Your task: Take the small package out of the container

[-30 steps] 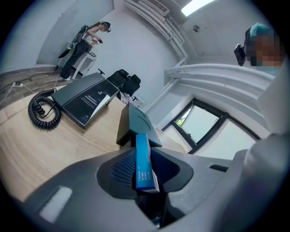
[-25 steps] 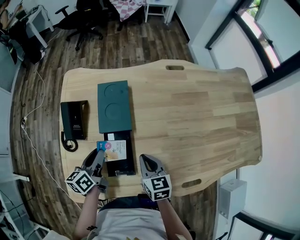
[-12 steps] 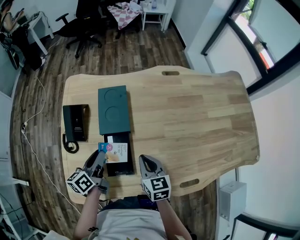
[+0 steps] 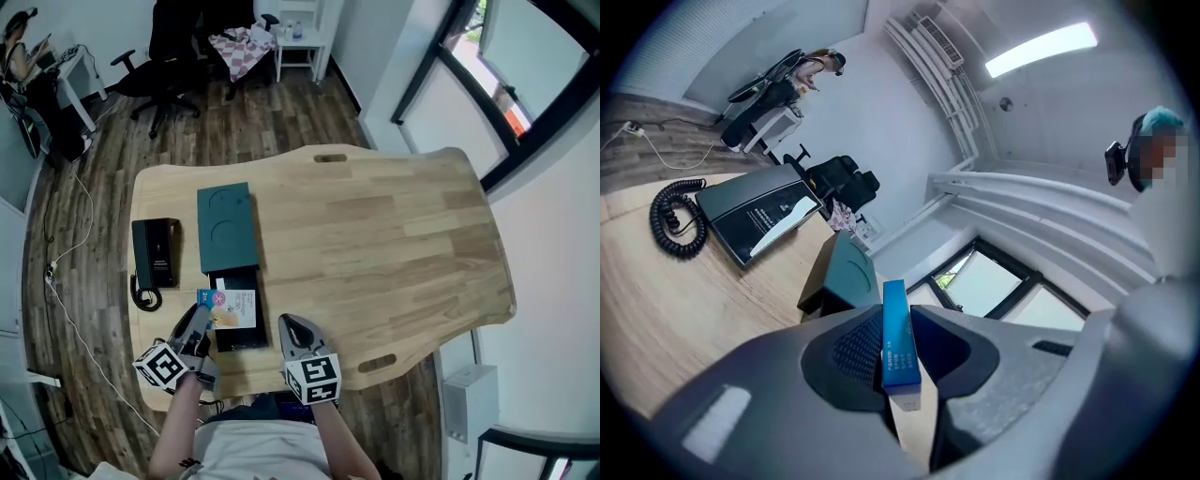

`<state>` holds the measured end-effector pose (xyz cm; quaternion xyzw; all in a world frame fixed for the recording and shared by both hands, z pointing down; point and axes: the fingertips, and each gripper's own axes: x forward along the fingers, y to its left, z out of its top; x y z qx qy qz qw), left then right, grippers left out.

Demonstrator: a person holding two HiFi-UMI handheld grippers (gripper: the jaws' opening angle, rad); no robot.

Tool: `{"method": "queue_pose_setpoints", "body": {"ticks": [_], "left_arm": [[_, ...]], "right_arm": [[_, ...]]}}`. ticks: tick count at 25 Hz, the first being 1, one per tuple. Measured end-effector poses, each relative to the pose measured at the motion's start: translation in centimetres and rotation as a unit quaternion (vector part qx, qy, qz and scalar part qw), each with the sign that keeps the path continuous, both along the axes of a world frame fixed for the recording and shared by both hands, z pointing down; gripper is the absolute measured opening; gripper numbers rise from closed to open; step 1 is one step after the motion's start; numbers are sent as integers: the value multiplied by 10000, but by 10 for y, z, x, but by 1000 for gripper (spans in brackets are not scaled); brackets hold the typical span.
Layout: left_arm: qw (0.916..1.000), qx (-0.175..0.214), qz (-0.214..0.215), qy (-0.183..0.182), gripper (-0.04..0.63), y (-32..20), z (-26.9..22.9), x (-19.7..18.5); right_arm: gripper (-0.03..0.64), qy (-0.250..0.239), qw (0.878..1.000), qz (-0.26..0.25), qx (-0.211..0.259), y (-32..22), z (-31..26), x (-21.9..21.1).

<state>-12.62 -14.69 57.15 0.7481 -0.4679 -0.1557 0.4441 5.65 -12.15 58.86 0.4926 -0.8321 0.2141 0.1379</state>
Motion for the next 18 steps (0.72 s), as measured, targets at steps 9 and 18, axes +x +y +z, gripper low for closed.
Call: {"method": "queue_pose_setpoints", "body": {"ticks": [9, 18], "left_arm": [[9993, 193, 140, 285, 94, 10, -33, 5], [9948, 306, -110, 969, 94, 19, -66, -4]], "right_arm": [[6, -69, 9994, 161, 309, 7, -31, 2], [6, -23, 9974, 278, 657, 10, -56, 3]]}}
